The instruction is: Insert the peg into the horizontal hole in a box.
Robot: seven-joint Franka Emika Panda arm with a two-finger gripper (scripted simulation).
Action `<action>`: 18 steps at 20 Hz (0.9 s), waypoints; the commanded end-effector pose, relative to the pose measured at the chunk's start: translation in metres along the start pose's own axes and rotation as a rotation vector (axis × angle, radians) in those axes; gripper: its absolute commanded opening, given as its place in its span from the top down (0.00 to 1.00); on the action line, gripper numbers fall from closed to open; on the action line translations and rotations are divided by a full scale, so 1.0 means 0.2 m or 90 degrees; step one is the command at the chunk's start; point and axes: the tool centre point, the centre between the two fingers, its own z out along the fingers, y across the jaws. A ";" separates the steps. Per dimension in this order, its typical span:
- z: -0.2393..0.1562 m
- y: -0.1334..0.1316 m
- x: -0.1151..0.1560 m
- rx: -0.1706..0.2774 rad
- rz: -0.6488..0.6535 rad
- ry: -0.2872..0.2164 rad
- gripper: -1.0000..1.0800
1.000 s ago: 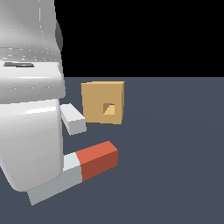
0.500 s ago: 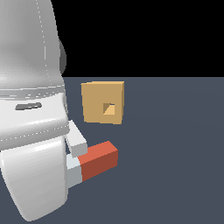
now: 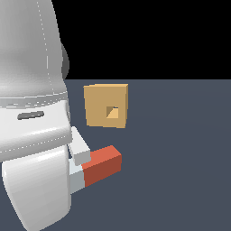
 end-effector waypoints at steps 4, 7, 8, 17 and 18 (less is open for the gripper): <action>0.00 0.00 0.00 0.000 0.000 0.000 1.00; 0.00 0.00 0.01 0.000 -0.009 0.000 1.00; -0.01 0.00 0.02 0.000 -0.016 0.000 1.00; -0.07 -0.05 0.24 -0.001 -0.165 -0.001 1.00; -0.08 -0.07 0.28 -0.001 -0.190 -0.001 1.00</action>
